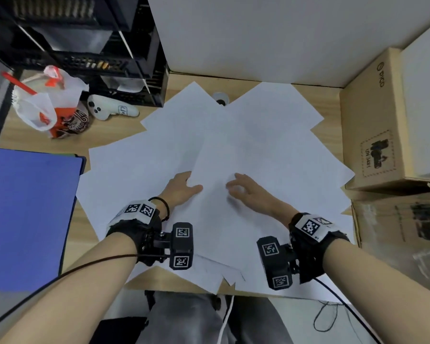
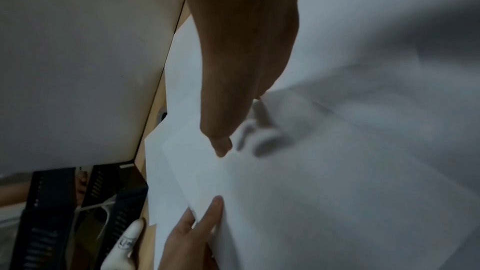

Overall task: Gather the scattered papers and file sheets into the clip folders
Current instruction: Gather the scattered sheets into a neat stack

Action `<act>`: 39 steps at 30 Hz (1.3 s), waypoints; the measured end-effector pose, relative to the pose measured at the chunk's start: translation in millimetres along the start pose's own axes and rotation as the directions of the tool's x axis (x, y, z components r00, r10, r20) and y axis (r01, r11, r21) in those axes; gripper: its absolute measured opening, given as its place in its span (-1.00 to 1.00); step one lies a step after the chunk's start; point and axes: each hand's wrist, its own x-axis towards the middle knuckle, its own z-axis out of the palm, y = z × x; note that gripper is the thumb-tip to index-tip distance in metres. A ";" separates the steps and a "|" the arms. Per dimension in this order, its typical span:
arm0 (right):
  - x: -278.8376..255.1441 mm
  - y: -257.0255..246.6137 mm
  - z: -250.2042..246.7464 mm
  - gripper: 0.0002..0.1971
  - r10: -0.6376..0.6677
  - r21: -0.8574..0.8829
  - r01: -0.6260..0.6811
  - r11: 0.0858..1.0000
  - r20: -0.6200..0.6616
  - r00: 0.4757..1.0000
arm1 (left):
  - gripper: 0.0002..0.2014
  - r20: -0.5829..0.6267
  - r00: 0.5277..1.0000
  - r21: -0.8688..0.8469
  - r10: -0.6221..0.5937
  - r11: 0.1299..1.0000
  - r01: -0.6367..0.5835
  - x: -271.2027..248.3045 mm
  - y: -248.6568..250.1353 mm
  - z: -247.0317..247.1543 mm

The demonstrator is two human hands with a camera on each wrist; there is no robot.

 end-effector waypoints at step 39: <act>-39.7 -100.0 -67.0 -0.66 0.067 0.584 0.411 0.700 -0.627 0.776 | -0.62 -0.326 0.873 -0.560 0.362 0.670 -0.487 -68.5 103.6 -83.5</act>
